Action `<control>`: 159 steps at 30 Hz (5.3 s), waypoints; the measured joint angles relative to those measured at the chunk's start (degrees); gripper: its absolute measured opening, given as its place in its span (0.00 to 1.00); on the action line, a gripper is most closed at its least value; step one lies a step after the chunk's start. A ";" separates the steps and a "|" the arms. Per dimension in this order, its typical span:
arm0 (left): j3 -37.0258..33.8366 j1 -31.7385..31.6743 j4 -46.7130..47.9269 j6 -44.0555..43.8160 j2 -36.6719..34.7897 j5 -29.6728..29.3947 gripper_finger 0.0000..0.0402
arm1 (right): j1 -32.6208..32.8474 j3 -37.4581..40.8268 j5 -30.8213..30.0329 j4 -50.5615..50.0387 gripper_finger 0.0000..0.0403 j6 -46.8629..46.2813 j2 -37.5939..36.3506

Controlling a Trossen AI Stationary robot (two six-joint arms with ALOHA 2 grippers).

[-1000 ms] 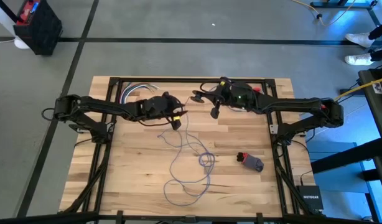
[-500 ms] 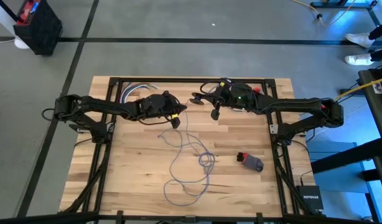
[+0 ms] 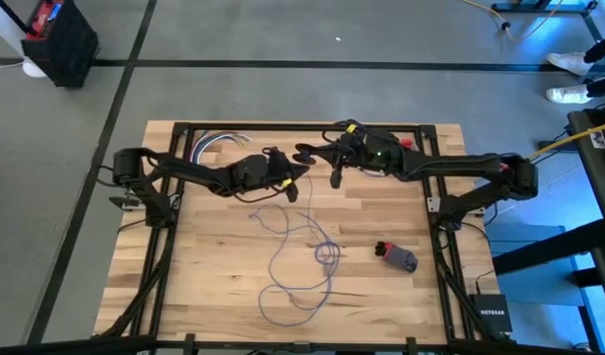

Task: Coil cords
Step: Coil the blue wire onto the spool

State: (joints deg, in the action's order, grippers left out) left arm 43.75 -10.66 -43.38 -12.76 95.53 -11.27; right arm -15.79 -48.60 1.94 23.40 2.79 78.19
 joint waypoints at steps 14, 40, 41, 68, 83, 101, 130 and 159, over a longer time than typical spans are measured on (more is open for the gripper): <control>2.56 4.33 -7.28 -1.83 -0.75 -0.04 0.01 | 0.09 -0.05 -7.44 -0.29 0.01 8.28 3.43; 2.78 -0.53 32.25 9.26 -19.73 0.15 0.01 | -0.09 -0.43 -6.87 -11.95 0.01 16.52 3.62; 2.74 -0.63 33.82 10.41 -19.78 0.13 0.01 | -0.09 -0.68 -6.49 -11.99 0.01 15.86 3.56; 2.64 5.63 36.07 -0.82 -10.96 3.62 0.39 | 0.02 -1.18 -6.06 -13.79 0.01 14.01 3.50; 2.62 6.01 33.53 1.83 -8.55 -0.61 0.24 | 0.02 -1.18 -6.03 -13.75 0.01 14.16 3.45; 2.62 2.43 35.37 8.68 -13.90 -11.09 0.00 | 0.07 -1.23 -0.22 -18.74 0.01 12.13 0.85; 2.58 5.77 -4.19 2.85 -0.51 -8.11 0.01 | 0.08 -1.29 -4.45 3.19 0.01 7.90 6.64; 2.71 0.73 38.53 14.73 -19.04 -9.28 0.01 | 0.00 -1.05 0.96 -10.77 0.01 13.84 6.84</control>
State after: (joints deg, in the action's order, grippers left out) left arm 46.46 -9.92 -4.85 1.98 76.49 -20.55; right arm -15.79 -49.65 2.89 12.63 16.63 85.03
